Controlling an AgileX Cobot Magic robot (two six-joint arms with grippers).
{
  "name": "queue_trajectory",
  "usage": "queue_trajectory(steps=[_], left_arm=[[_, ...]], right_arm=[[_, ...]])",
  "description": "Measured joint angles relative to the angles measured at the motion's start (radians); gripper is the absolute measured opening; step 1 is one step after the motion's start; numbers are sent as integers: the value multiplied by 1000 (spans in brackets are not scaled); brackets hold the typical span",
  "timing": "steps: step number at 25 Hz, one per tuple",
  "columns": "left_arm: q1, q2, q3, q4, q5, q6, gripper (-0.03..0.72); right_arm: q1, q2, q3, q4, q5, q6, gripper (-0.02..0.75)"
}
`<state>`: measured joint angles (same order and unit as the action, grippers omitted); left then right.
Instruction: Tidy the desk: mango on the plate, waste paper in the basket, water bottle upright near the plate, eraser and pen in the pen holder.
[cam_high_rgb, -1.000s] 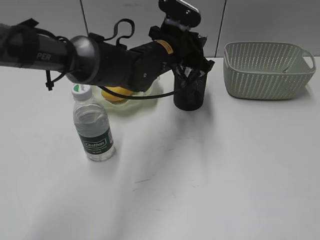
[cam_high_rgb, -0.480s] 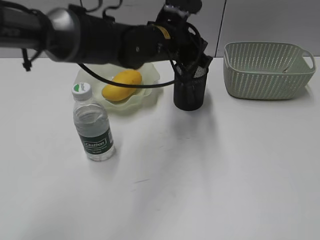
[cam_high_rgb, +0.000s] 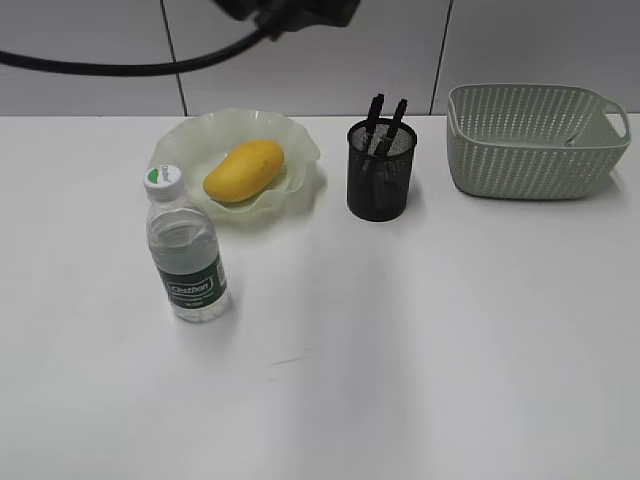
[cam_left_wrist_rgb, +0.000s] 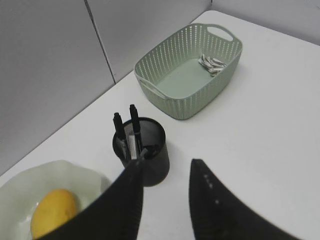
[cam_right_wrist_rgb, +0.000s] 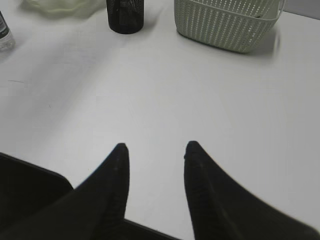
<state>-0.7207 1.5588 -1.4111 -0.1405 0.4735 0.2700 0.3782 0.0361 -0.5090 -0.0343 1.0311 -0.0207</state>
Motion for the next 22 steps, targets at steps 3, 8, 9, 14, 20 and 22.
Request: queue_trajectory(steps=[3, 8, 9, 14, 20, 22], left_arm=[[0, -182, 169, 9, 17, -46, 237], [0, -580, 485, 95, 68, -200, 235], [0, -649, 529, 121, 109, -242, 235], [0, -1039, 710, 245, 397, -414, 235], [0, -1430, 807, 249, 621, -447, 235], [0, -1509, 826, 243, 636, -452, 235]], right_arm=[[0, 0, 0, -21, 0, 32, 309], [0, 0, 0, -100, 2, 140, 309], [0, 0, 0, -108, 2, 151, 309], [0, 0, 0, -115, 5, 163, 309], [0, 0, 0, -116, 7, 166, 309], [0, 0, 0, -116, 7, 166, 309]])
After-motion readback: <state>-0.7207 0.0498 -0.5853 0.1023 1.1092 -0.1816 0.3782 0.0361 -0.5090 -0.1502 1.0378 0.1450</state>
